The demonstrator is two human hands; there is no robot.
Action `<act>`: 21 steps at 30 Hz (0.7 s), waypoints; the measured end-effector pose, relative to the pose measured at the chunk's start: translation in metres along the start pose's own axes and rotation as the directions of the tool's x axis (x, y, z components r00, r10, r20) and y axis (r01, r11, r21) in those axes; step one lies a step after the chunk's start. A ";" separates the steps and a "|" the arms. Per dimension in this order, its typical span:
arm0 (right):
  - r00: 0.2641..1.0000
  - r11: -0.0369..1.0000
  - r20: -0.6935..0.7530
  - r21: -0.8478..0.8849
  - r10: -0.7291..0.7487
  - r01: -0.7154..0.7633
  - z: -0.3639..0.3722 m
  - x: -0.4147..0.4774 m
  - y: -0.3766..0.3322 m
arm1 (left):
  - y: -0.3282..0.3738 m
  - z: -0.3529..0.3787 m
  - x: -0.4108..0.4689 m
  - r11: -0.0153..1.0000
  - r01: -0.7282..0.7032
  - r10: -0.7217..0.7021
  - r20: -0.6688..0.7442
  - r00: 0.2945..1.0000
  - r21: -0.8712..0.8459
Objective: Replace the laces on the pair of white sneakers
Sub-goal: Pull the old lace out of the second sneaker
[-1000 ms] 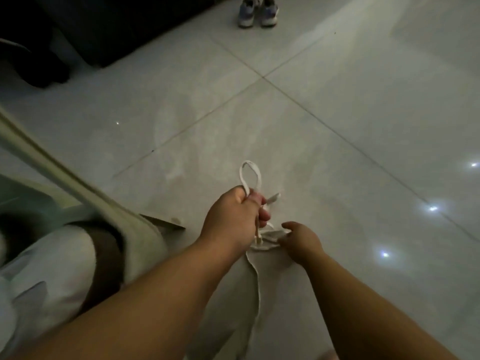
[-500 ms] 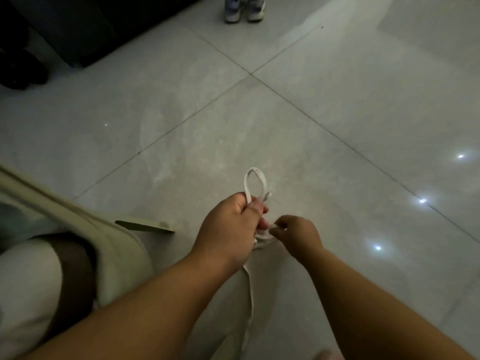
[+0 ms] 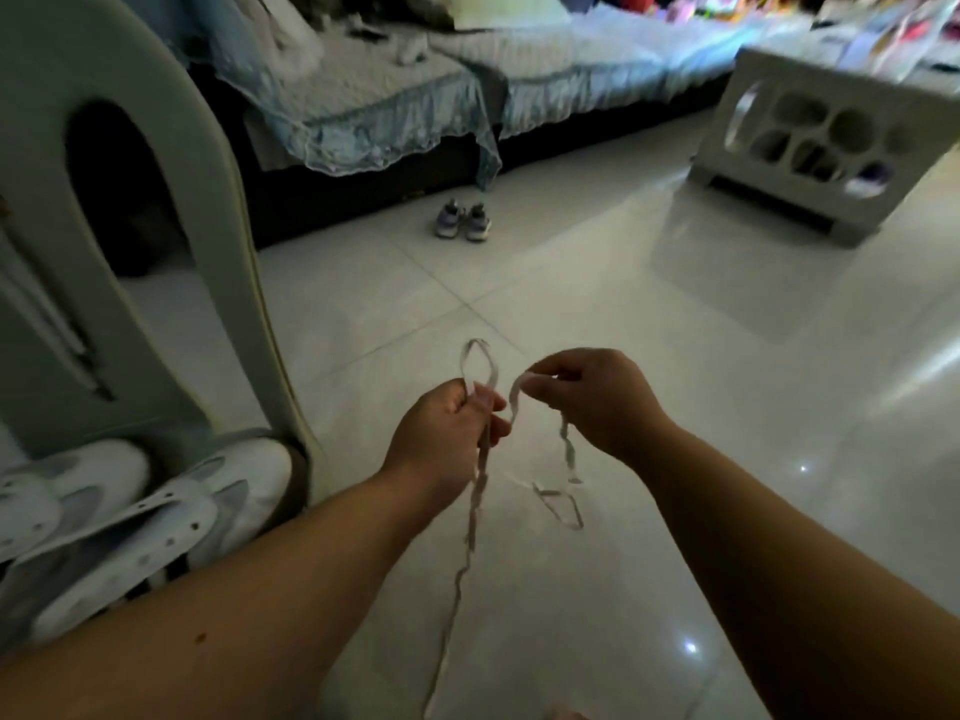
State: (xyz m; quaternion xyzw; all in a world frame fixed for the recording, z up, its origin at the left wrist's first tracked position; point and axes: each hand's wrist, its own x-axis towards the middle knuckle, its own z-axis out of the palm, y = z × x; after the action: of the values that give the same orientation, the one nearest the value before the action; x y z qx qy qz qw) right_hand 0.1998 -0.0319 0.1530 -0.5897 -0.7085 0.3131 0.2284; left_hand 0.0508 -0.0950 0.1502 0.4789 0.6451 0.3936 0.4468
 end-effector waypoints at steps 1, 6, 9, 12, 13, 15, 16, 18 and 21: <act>1.000 1.000 -0.018 0.009 -0.011 0.011 -0.010 -0.011 -0.015 | 0.010 -0.002 -0.008 0.999 -0.030 0.030 -0.007 1.000 -0.021; 0.990 0.989 -0.074 -0.099 -0.118 0.111 -0.059 -0.070 -0.082 | 0.065 -0.015 -0.059 0.977 -0.187 0.181 -0.059 0.982 -0.106; 0.980 0.984 -0.125 -0.114 -0.153 0.140 -0.085 -0.102 -0.119 | 0.090 -0.025 -0.089 0.953 -0.287 0.275 -0.114 0.955 -0.100; 0.983 0.983 -0.101 -0.120 -0.154 0.142 -0.103 -0.129 -0.153 | 0.111 -0.037 -0.114 0.931 -0.351 0.336 -0.141 0.931 -0.099; 0.983 0.980 -0.092 -0.130 -0.160 0.148 -0.106 -0.137 -0.164 | 0.117 -0.042 -0.122 0.926 -0.364 0.348 -0.151 0.925 -0.100; 0.983 0.974 -0.072 -0.165 -0.169 0.156 -0.111 -0.152 -0.185 | 0.127 -0.052 -0.137 0.917 -0.383 0.356 -0.205 0.912 -0.108; 0.984 0.970 -0.056 -0.187 -0.166 0.153 -0.113 -0.157 -0.194 | 0.131 -0.056 -0.142 0.915 -0.385 0.352 -0.230 0.907 -0.122; 0.988 0.974 -0.036 -0.173 -0.153 0.145 -0.116 -0.166 -0.211 | 0.137 -0.065 -0.154 0.906 -0.375 0.335 -0.213 0.918 -0.195; 0.992 0.992 -0.015 -0.017 -0.123 0.123 -0.117 -0.175 -0.226 | 0.140 -0.072 -0.170 0.886 -0.294 0.298 -0.045 0.954 -0.358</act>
State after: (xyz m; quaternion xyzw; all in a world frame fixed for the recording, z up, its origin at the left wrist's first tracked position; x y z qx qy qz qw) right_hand 0.1592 -0.2073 0.4042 -0.5493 -0.7440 0.2881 0.2484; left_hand 0.0433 -0.2333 0.3363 0.4835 0.4787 0.5659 0.4656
